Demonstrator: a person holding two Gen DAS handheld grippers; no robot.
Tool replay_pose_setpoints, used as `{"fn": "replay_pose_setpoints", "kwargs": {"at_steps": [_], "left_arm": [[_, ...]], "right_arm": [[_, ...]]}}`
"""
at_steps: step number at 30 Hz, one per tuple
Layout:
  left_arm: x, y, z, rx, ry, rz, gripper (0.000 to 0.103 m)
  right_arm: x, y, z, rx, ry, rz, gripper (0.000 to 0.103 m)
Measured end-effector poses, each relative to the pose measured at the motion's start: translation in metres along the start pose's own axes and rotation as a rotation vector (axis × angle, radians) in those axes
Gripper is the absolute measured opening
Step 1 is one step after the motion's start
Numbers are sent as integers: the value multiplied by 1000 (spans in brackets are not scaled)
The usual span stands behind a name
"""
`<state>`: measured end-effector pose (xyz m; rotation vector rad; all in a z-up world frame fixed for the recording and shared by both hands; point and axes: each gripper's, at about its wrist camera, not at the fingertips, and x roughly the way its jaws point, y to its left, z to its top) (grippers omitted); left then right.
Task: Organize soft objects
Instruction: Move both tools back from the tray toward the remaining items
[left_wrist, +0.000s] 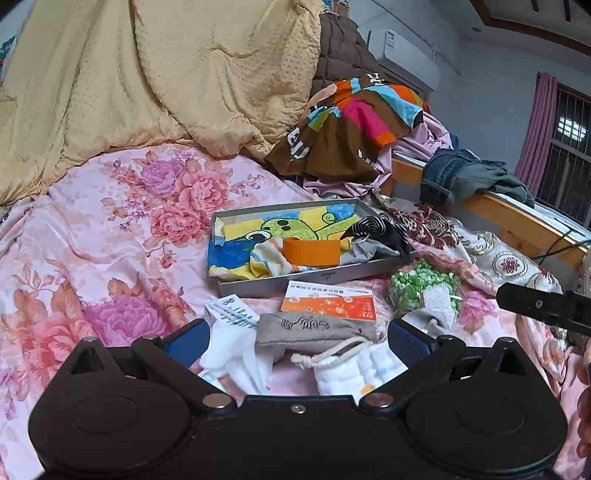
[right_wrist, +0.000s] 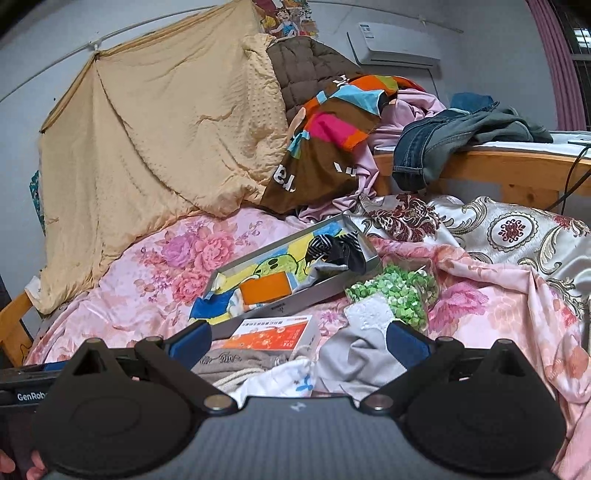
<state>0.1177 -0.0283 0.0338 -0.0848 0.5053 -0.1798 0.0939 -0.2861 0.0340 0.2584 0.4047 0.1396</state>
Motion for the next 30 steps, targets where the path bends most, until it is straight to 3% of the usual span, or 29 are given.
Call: {"fn": "replay_pose_setpoints", "kwargs": {"at_steps": [23, 30], "left_arm": [[-12, 49, -49, 68, 51, -24, 102], [-18, 57, -66, 131, 73, -37, 102]], "right_arm": [[-4, 27, -42, -84, 119, -13, 103], [-10, 48, -56, -144, 149, -15, 103]]}}
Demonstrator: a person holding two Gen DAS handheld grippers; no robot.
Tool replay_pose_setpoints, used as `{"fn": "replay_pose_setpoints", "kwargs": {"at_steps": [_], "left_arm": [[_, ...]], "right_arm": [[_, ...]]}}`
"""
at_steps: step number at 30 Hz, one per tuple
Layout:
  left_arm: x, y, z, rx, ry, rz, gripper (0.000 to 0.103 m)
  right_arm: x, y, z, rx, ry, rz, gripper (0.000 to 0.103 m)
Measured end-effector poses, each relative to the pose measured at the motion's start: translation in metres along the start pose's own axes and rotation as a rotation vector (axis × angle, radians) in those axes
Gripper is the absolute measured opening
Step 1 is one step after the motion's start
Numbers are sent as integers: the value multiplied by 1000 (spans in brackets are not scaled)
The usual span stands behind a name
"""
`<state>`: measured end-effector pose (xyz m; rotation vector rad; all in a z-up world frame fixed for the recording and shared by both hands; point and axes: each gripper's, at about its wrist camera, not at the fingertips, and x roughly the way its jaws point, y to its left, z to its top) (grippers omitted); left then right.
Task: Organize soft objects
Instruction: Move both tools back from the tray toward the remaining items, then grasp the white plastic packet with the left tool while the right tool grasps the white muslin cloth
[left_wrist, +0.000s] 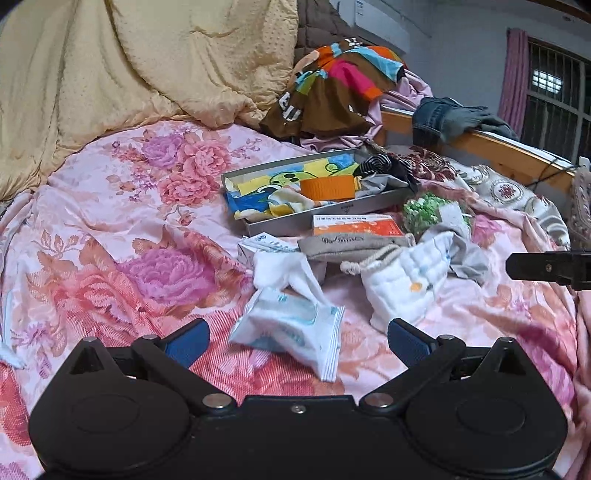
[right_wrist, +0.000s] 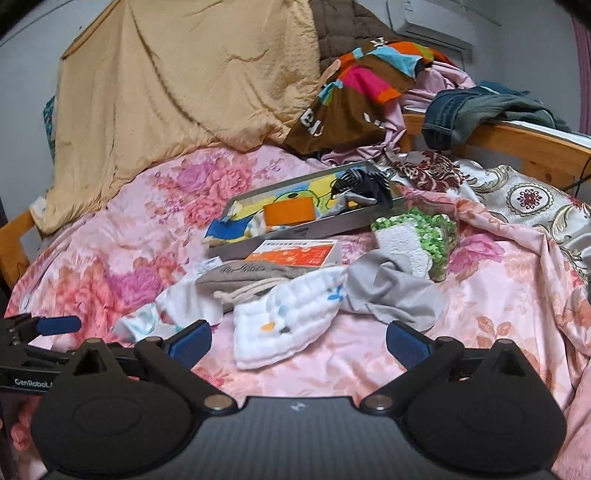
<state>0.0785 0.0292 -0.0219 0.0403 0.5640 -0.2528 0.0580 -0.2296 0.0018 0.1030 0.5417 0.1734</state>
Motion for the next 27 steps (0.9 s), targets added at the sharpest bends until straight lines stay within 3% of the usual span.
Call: {"fn": "replay_pose_setpoints", "kwargs": {"at_steps": [13, 27], "left_arm": [[0, -6, -1, 33, -11, -19, 102], [0, -3, 4, 8, -13, -29, 102]], "right_arm": [[-31, 25, -8, -63, -90, -109, 103], [-32, 25, -14, -84, -67, -113, 103]]}}
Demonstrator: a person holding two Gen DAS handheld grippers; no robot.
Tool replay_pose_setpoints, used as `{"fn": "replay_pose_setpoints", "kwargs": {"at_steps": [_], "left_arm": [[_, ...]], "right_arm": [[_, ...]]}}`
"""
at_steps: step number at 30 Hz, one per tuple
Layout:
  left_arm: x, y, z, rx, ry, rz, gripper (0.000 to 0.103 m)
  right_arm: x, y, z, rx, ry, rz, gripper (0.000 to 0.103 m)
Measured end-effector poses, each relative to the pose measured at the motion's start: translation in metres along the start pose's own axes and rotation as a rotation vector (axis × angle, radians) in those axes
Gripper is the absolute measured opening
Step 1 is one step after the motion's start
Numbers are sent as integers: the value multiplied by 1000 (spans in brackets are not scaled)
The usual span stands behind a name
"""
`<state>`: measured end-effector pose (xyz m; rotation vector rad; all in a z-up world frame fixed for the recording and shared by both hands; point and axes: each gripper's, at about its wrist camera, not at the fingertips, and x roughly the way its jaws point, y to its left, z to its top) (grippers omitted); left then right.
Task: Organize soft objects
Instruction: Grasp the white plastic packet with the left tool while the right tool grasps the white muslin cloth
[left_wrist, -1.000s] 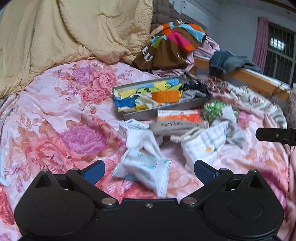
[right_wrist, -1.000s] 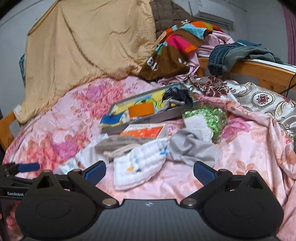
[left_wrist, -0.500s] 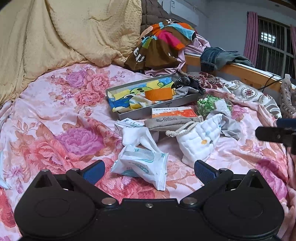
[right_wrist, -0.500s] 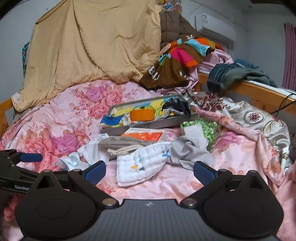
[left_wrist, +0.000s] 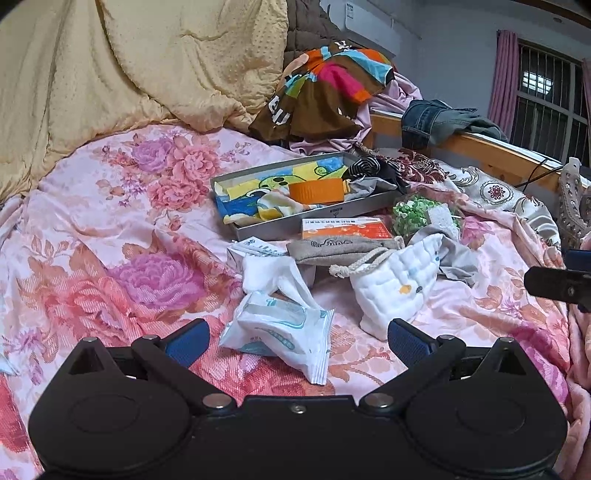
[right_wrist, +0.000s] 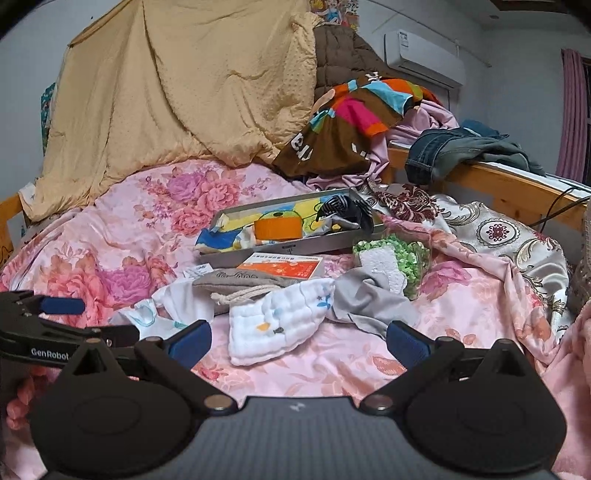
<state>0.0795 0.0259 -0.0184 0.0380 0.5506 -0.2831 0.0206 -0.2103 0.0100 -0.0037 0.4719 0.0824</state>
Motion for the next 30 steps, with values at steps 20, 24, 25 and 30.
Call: {"fn": "replay_pose_setpoints", "kwargs": {"at_steps": [20, 24, 25, 30], "left_arm": [[7, 8, -1, -15, 24, -3, 102], [16, 17, 2, -25, 49, -20, 102], [20, 18, 3, -18, 55, -23, 102], [38, 19, 4, 39, 56, -33, 102]], "right_arm": [[35, 2, 13, 23, 82, 52, 103], [69, 7, 13, 9, 109, 86, 103], [79, 6, 10, 12, 120, 90, 103], [117, -7, -2, 79, 165, 114, 103]]}}
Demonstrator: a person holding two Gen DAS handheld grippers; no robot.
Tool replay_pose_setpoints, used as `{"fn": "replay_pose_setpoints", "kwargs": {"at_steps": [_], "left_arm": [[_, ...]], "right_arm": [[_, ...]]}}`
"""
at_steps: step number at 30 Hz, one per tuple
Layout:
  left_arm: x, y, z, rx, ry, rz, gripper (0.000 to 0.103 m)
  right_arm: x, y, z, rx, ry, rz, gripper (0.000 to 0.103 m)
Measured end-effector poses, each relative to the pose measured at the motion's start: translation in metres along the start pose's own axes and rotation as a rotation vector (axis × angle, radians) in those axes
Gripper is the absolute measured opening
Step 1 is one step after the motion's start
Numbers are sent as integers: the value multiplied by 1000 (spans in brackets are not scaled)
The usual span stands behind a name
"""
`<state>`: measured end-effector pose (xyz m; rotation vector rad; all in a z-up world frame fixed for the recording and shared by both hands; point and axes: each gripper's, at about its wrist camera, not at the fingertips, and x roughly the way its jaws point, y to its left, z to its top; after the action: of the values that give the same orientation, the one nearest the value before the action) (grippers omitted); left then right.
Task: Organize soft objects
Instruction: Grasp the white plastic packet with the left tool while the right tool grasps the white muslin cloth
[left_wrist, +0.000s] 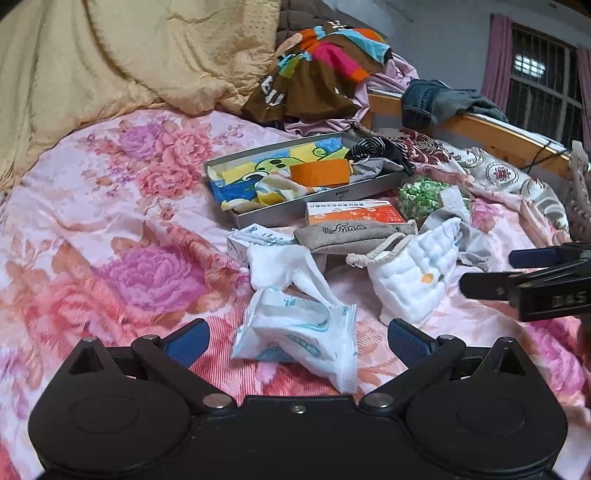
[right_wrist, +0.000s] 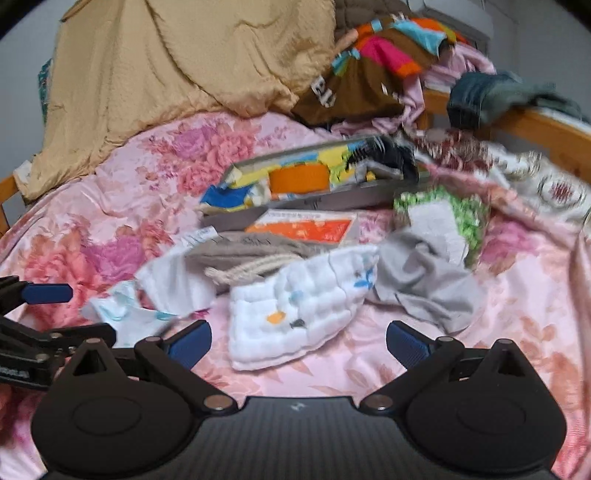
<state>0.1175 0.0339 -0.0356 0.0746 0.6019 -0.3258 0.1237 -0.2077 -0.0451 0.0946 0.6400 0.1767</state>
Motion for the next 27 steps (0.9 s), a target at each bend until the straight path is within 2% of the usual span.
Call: {"fn": "replay_pose_setpoints", "kwargs": {"at_steps": [3, 8, 13, 18, 22, 27], "left_arm": [[14, 1, 2, 7, 12, -10, 102], [37, 6, 5, -19, 55, -15, 102], [55, 7, 7, -30, 119, -4, 102], [62, -9, 1, 61, 132, 70, 101], [60, -12, -1, 25, 123, 72, 97], [59, -11, -1, 18, 112, 69, 86]], "right_arm": [[19, -14, 1, 50, 6, 37, 103], [51, -28, 4, 41, 16, 74, 103], [72, -32, -3, 40, 54, 72, 103], [68, -14, -7, -57, 15, 61, 103], [64, 3, -9, -151, -21, 46, 103], [59, 13, -13, -217, -56, 36, 101]]}}
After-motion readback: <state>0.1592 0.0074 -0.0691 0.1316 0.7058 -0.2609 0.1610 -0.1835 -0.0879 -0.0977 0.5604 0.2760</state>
